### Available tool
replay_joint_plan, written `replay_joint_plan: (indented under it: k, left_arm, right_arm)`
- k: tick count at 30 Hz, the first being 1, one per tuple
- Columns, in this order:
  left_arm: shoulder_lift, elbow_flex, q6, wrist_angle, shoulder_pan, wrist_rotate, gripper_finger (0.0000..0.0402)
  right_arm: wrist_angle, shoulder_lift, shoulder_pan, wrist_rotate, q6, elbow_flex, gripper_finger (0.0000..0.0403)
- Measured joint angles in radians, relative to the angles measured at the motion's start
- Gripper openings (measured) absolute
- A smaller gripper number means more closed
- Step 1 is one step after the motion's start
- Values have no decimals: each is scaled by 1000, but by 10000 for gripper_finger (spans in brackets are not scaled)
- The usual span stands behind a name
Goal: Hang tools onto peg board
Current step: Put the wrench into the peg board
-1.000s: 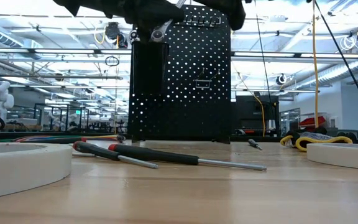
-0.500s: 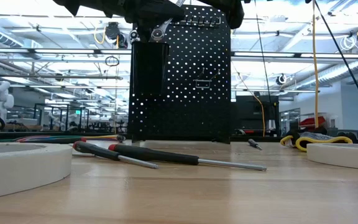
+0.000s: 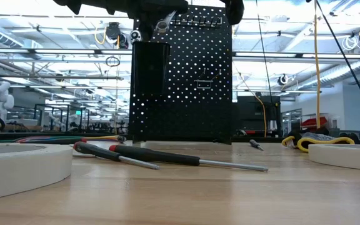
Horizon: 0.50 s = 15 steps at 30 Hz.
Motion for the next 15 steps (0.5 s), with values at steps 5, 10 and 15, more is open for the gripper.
replay_joint_plan:
  k: [5,10,15]
  left_arm:
    - [11,0,-2,13,0,-1,7]
    - [32,1,-27,62,0,-4,7]
    - [48,1,-28,93,0,-5,7]
  right_arm:
    - [23,0,0,0,-15,0,79]
    - [19,8,0,1,-14,0,79]
    - [31,29,0,1,-12,0,79]
